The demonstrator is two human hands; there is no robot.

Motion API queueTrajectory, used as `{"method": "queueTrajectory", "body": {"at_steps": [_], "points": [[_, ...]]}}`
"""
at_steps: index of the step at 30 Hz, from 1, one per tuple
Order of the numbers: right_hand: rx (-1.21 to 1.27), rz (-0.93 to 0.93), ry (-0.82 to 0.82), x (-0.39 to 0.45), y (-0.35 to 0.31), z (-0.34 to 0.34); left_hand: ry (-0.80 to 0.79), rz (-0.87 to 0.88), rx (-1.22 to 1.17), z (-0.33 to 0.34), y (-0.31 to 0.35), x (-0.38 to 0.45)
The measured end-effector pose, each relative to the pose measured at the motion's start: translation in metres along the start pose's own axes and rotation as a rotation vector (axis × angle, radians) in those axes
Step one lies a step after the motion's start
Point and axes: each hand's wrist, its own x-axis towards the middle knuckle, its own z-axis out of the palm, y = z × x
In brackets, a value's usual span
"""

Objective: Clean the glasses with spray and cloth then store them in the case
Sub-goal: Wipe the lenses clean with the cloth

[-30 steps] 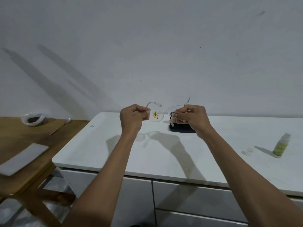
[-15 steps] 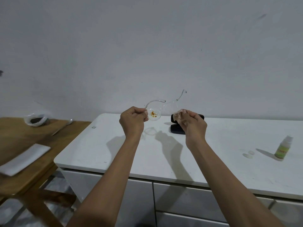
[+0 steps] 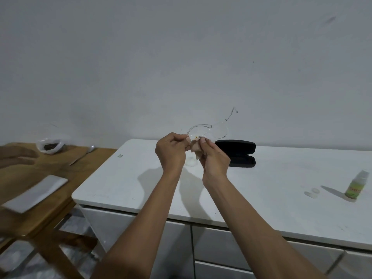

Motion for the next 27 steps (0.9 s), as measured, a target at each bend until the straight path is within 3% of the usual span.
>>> {"method": "queueTrajectory", "body": {"at_steps": [6,12,20,27], "points": [[-0.124,-0.188,0.212,0.003,0.006,0.017,-0.013,0.066,0.075,0.003,0.001,-0.005],[-0.162,-0.209,0.248,0.01,0.01,0.021,-0.005,0.121,0.084,0.006,0.003,-0.007],[-0.097,-0.089,0.018,0.017,-0.003,0.019,-0.015,0.091,0.059,0.0,0.002,0.005],[-0.366,-0.026,-0.263,0.011,-0.014,-0.003,-0.039,0.021,0.009,-0.015,0.001,0.013]]}}
